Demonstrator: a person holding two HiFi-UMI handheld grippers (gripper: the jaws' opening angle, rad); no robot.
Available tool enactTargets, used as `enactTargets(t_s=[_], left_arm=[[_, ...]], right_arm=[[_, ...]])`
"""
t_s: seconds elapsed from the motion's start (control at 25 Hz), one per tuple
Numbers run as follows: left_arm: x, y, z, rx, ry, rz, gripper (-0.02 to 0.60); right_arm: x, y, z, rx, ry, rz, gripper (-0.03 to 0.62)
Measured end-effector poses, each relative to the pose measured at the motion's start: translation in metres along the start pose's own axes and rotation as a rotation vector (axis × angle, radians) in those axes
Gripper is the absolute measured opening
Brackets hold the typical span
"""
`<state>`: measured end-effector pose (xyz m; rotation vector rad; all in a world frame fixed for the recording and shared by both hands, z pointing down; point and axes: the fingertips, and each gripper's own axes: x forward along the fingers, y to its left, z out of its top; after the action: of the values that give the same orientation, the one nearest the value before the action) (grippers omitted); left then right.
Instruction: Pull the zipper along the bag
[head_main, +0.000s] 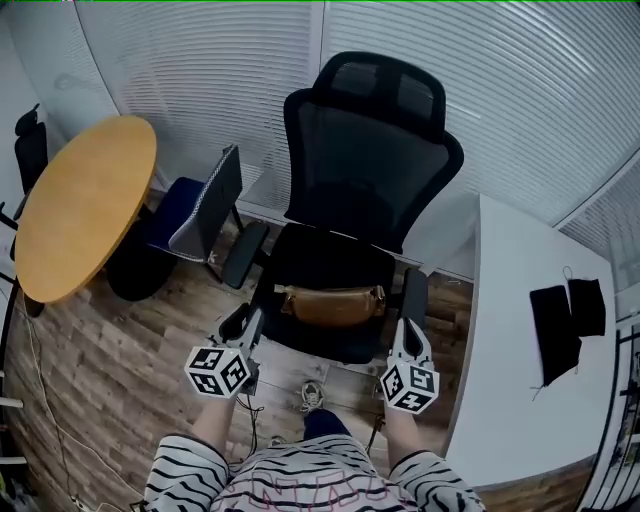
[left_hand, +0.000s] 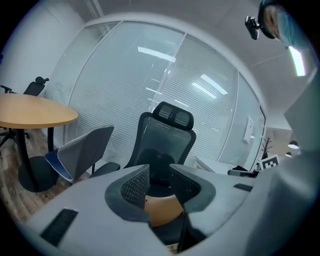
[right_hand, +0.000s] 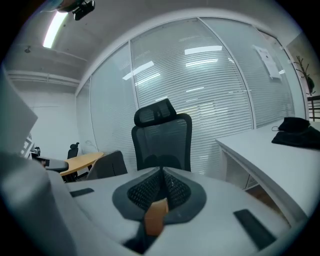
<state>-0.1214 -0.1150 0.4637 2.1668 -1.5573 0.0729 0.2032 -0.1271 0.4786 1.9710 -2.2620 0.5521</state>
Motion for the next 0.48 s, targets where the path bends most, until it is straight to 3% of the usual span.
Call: enactTargets(t_s=[0.2,0.36,0.48], left_arm=[[-0.049,-0.019,0.012,0.056,-0.034,-0.048,0.129],[-0.088,-0.041,0.021,0.166,-0.065,-0.064,0.067],[-0.116,-0.055,0.025,0.207,-0.091,-0.077,0.046]], right_arm=[[-0.049,0.03,0.009,-0.007,-0.043,0.024,0.037],[-0.087,0.051,0.013,-0.018,-0.066,0.048,0.037],[-0.115,0.065,0.017,-0.026,-0.086,0.061,0.037]])
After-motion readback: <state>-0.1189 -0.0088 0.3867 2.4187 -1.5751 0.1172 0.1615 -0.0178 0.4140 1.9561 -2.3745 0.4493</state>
